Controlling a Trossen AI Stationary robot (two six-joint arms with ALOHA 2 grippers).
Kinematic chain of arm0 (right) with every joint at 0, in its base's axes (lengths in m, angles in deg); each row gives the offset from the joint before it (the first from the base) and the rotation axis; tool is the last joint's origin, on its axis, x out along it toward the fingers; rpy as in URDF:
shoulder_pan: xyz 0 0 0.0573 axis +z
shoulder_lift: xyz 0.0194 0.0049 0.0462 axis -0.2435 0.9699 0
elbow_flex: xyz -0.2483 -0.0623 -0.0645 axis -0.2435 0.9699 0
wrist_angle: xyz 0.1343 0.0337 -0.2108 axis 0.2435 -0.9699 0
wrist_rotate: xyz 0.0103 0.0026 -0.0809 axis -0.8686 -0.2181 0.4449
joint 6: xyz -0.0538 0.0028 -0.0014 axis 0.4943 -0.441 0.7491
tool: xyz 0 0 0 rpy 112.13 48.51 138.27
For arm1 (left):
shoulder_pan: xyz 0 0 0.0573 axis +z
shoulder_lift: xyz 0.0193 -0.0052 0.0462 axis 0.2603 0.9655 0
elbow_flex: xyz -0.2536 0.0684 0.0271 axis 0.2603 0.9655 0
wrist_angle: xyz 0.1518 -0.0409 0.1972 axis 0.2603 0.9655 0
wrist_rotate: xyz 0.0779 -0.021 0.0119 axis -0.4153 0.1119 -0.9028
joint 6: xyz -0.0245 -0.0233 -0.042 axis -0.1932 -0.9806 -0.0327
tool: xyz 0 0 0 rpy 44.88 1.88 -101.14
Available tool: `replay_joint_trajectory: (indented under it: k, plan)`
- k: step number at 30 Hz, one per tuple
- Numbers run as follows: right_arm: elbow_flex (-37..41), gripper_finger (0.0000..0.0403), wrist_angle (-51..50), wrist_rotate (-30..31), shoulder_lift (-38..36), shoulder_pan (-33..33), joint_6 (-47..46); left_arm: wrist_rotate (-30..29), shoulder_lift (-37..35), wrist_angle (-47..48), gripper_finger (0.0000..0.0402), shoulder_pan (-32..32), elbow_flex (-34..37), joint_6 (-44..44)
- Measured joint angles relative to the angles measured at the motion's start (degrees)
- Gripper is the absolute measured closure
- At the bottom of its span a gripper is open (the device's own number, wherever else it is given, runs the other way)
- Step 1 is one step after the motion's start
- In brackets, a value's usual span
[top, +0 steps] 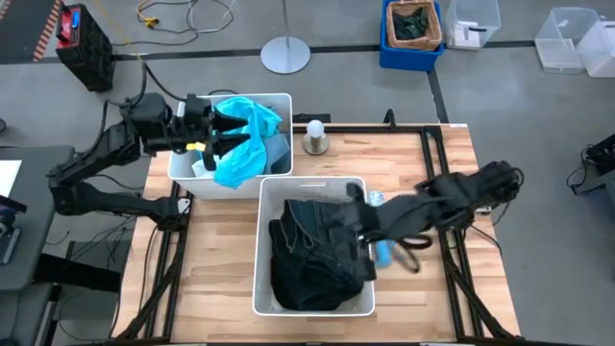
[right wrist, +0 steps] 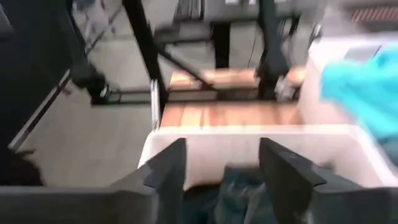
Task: Sort clothes
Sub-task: Return to Home Position
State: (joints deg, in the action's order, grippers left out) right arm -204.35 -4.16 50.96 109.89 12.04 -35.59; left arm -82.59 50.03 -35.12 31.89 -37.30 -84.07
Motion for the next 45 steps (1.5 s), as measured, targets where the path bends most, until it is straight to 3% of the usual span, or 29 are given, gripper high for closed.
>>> replay_joint_trajectory:
  k: [3, 7, 9, 14, 17, 22, 30, 36, 45]
  plan:
    - [0.0, 0.0252, 3.5, 2.7, -1.7, 0.5, 5.4, -1.5, -2.0, -3.5, 0.0212, -0.9, 4.1, 1.5]
    - [0.0, 0.0363, 6.5, 3.2, -2.9, 0.3, 12.0, -1.6, -6.2, -8.7, 0.0279, -2.0, 11.7, 2.2]
    - [0.0, 0.0390, 8.4, 3.2, -2.9, -0.6, 14.8, -2.1, -8.3, -10.0, 0.0318, -2.6, 15.8, 2.3]
    - [0.0, 0.0392, 12.6, -0.3, -2.0, -5.1, 16.3, -4.4, -13.4, -12.8, 0.0394, -4.4, 25.3, 3.3]
    - [1.4, 0.0399, 18.0, -5.9, -0.7, -8.6, 17.4, -7.1, -16.7, -13.9, 0.0398, -5.3, 30.0, 3.5]
    - [10.0, 0.0401, 36.9, -18.5, 1.4, -14.9, 15.3, -9.1, -22.3, -17.8, 0.0401, -6.5, 37.5, 1.8]
    - [24.5, 0.0402, 51.5, -25.7, 3.5, -20.4, 6.5, -12.0, -31.6, -15.9, 0.0401, -8.1, 43.0, -0.2]
    - [37.8, 0.0402, 60.7, -26.9, -2.3, -23.2, 3.9, -15.3, -36.1, -10.6, 0.0401, -8.6, 43.0, -0.8]
    - [57.6, 0.0403, 65.4, -26.9, -19.4, -27.7, 2.4, -17.0, -36.9, -7.0, 0.0401, -8.6, 43.0, -0.9]
